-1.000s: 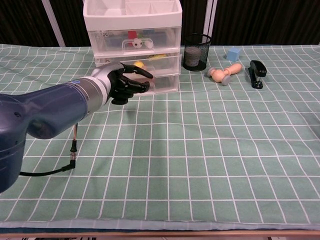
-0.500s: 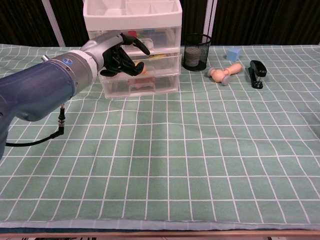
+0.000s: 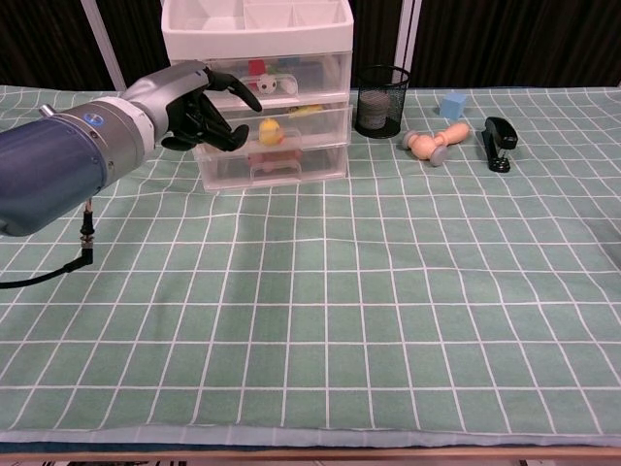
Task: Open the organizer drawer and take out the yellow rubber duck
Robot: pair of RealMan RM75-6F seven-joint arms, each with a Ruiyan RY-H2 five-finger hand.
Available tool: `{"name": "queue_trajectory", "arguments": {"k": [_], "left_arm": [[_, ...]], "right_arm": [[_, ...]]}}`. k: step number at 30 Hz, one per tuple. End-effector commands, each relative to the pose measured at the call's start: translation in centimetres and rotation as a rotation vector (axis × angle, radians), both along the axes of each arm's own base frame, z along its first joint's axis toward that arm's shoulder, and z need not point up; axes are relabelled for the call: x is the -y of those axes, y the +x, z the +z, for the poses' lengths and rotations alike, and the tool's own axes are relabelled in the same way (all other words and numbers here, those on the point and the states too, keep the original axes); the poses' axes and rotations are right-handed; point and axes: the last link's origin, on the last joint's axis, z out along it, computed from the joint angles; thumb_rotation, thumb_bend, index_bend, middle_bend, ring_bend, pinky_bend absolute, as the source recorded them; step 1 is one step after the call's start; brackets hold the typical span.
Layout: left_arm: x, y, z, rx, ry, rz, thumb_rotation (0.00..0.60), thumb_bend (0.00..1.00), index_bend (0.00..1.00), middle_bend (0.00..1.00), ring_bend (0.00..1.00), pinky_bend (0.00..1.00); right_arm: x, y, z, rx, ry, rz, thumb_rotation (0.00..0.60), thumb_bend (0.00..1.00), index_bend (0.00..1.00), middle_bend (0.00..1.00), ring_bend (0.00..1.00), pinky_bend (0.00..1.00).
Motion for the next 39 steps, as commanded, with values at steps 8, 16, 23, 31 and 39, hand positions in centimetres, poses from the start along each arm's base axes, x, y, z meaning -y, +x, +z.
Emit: {"name": "queue_trajectory", "arguments": {"k": [8,16,23,31,39], "left_arm": [[-0.2,-1.0,0.6,-0.019,0.014,0.020,0.600,0.50,0.27,1.00,1.00,1.00],[-0.4,-1.6,0.7,-0.037,0.015,0.035,0.600,0.50,0.27,1.00,1.00,1.00],[-0.3,-2.2,0.4,-0.055,-0.006,0.059,0.600,0.50,0.27,1.00,1.00,1.00],[-0.4,-2.7,0.4,-0.074,-0.013,0.080,0.600,0.50,0.31,1.00,1.00,1.00],[-0.3,-2.9,1.0,-0.099,-0.040,0.106,0.600,0.50,0.38,1.00,1.00,1.00]], "right_arm": [[0.0,0.0,0.0,-0.001,0.002,-0.001,0.600,0.03,0.00,0.00,0.00,0.22],[0.0,0.0,-0.1,0.001,0.005,-0.006,0.600,0.03,0.00,0.00,0.00,0.22],[0.0,0.0,0.0,0.002,0.003,-0.008,0.600,0.03,0.00,0.00,0.00,0.22],[0.0,0.0,0.0,0.001,0.004,-0.008,0.600,0.04,0.00,0.00,0.00,0.22],[0.0,0.0,-0.1,0.000,0.006,-0.008,0.600,0.04,0.00,0.00,0.00,0.22]]}}
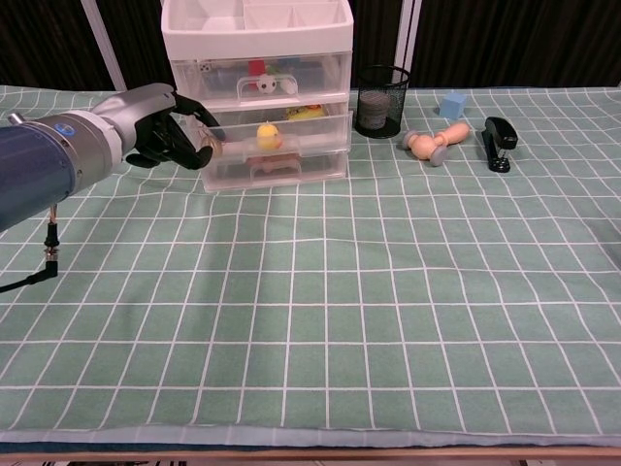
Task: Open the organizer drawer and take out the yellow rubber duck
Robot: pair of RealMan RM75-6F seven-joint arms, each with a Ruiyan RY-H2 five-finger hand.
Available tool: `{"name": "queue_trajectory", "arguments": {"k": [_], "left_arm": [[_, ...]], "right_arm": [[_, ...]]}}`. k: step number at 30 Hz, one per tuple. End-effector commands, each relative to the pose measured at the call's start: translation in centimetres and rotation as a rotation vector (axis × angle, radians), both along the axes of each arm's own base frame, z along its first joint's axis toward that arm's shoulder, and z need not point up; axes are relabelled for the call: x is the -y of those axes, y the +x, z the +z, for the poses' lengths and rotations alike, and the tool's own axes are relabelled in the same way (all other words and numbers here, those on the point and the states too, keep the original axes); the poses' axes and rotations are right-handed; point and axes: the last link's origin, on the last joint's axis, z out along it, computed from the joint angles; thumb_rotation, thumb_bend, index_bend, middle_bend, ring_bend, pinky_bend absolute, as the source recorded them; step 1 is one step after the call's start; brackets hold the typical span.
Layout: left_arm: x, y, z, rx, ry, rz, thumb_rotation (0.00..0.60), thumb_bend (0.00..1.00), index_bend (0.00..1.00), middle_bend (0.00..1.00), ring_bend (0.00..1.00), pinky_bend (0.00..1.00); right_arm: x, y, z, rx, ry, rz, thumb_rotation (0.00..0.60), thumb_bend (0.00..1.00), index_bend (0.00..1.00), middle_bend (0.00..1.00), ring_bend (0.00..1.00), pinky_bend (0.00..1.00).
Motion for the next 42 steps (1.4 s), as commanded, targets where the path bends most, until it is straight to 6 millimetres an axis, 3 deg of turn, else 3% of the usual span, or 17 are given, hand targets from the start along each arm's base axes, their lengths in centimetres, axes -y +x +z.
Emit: {"name": "queue_trajectory", "arguments": {"k": [1,14,31,42], "left_arm": [[0.0,-0.1,0.3,-0.008,-0.003,0.006,0.600,0.50,0.39,1.00,1.00,1.00],[0.7,-0.8,1.3,-0.019,-0.036,0.031,0.600,0.50,0.46,1.00,1.00,1.00],[2.3,-2.0,2.7,-0.036,-0.067,0.050,0.600,0.50,0.47,1.00,1.00,1.00],[3.2,-1.6,3.5,-0.017,-0.090,0.046,0.600,0.50,0.47,1.00,1.00,1.00]], "right_arm": [[0.0,0.0,0.0,-0.001,0.000,0.001,0.600,0.04,0.00,0.00,0.00,0.22],[0.1,0.0,0.0,0.000,-0.007,-0.002,0.600,0.04,0.00,0.00,0.00,0.22],[0.1,0.1,0.0,0.001,-0.010,-0.003,0.600,0.04,0.00,0.00,0.00,0.22],[0.1,0.1,0.0,0.002,-0.011,-0.004,0.600,0.04,0.00,0.00,0.00,0.22]]}}
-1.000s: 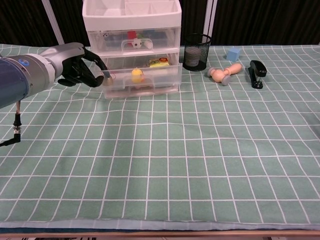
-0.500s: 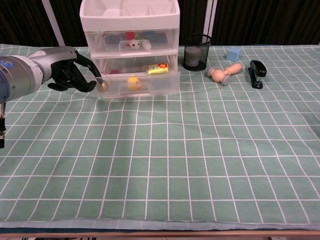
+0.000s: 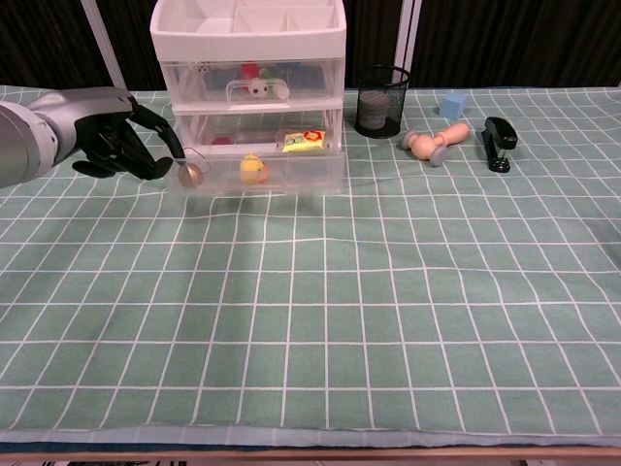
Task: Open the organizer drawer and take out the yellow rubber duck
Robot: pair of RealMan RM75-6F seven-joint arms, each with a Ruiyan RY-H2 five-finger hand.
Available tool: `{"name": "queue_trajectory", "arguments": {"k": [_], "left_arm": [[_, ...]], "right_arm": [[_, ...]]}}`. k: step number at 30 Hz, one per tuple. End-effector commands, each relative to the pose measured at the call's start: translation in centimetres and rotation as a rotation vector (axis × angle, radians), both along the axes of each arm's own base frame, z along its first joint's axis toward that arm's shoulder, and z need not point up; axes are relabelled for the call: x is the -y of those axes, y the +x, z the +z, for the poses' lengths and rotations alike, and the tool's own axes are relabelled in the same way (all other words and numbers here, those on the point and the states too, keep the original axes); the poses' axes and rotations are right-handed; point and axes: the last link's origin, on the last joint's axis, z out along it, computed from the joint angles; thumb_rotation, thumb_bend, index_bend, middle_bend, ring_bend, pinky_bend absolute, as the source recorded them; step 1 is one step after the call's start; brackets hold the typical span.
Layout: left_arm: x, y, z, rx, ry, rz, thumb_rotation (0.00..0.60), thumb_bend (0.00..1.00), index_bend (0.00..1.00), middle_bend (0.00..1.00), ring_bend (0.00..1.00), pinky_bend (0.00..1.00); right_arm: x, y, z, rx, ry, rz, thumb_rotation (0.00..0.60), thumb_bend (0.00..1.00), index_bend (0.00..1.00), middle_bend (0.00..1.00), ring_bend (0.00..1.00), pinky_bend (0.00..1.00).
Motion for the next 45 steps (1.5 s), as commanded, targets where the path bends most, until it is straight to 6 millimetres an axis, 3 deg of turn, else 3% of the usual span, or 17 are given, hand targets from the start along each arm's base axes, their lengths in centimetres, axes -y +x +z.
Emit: {"name": "queue_trajectory", "arguments": {"k": [1,14,23,27,31,36,41,45], "left_arm": [[0.4,0.1,0.1,0.015,-0.014,0.008,0.600,0.50,0.47,1.00,1.00,1.00],[1.4,0.6,0.2,0.026,-0.049,0.006,0.600,0.49,0.46,1.00,1.00,1.00],[1.1,2.1,1.4,0.033,-0.016,-0.061,0.600,0.26,0.40,1.00,1.00,1.00],[0.6,3.1,2.0,0.014,-0.013,-0.109,0.600,0.24,0.39,1.00,1.00,1.00],[-1.4,4.7,2.7,-0.132,-0.023,-0.262,0.600,0.22,0.39,1.00,1.00,1.00],[-5.0,6.4,3.2,-0.433,-0.082,-0.514,0.600,0.16,0.40,1.00,1.00,1.00],[-6.7,6.7,3.1,-0.624,-0.117,-0.669,0.600,0.13,0.40,1.00,1.00,1.00],[-7.6,7.1,2.7,-0.680,-0.136,-0.734,0.600,0.13,0.41,1.00,1.00,1.00]], "right_arm": [[0.0,0.0,0.0,0.000,0.000,0.000,0.600,0.04,0.00,0.00,0.00,0.22],[-0.1,0.1,0.0,0.000,-0.001,0.004,0.600,0.04,0.00,0.00,0.00,0.22],[-0.1,0.1,0.0,-0.003,-0.003,0.006,0.600,0.04,0.00,0.00,0.00,0.22],[-0.1,0.1,0.0,-0.002,-0.004,0.005,0.600,0.04,0.00,0.00,0.00,0.22],[-0.1,0.0,0.1,-0.001,-0.005,0.003,0.600,0.04,0.00,0.00,0.00,0.22],[0.0,0.0,0.1,0.002,-0.007,0.004,0.600,0.04,0.00,0.00,0.00,0.22],[0.0,0.0,0.1,0.001,-0.007,0.002,0.600,0.04,0.00,0.00,0.00,0.22],[0.0,0.0,0.0,0.001,-0.008,0.001,0.600,0.04,0.00,0.00,0.00,0.22]]}}
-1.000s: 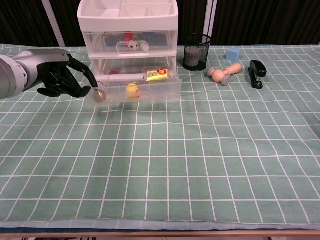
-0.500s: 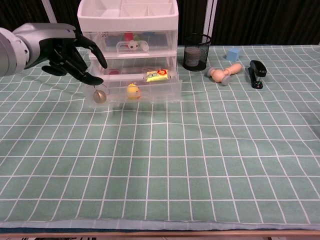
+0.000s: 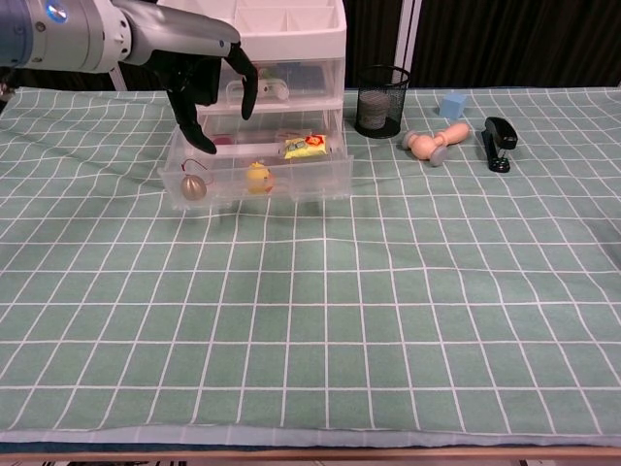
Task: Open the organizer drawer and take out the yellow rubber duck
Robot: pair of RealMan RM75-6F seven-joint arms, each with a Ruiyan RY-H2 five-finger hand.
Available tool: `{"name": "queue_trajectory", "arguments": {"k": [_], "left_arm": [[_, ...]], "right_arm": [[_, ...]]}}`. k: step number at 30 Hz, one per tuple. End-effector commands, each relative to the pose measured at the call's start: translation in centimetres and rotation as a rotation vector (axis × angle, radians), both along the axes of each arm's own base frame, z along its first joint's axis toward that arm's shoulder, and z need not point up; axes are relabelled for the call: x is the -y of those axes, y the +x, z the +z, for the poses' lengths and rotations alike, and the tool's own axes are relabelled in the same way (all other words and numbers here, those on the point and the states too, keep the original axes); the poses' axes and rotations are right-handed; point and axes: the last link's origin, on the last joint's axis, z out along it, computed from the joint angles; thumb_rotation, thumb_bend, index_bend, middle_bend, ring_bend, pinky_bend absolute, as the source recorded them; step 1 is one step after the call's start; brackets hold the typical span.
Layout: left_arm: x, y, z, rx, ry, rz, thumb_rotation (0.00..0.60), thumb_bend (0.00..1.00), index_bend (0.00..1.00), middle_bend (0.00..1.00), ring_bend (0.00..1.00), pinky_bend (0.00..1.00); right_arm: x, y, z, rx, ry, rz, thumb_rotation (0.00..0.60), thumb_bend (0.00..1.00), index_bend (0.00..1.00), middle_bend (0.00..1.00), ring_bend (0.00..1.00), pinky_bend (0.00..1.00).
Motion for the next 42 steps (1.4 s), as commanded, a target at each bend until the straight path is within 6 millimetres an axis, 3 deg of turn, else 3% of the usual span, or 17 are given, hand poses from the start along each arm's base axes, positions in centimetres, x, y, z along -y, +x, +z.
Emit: {"name": "queue_trajectory", "arguments": {"k": [1,14,42], "left_arm": [[-1.0,0.4,-0.1,-0.075,-0.008,-0.073,0.600,0.13,0.41,1.00,1.00,1.00],[-1.3,1.0,-3.1,-0.116,-0.085,-0.133,0.600,0.13,0.44,1.00,1.00,1.00],[-1.7,1.3,-4.8,-0.190,-0.136,-0.159,0.600,0.16,0.42,1.00,1.00,1.00]], "right_arm": [[0.0,0.0,0.0,0.001,-0.001,-0.001,0.600,0.04,0.00,0.00,0.00,0.22],[0.1,-0.1,0.1,0.011,-0.007,-0.008,0.600,0.04,0.00,0.00,0.00,0.22],[0.1,-0.1,0.2,0.033,-0.017,-0.021,0.600,0.06,0.00,0.00,0.00,0.22]]}}
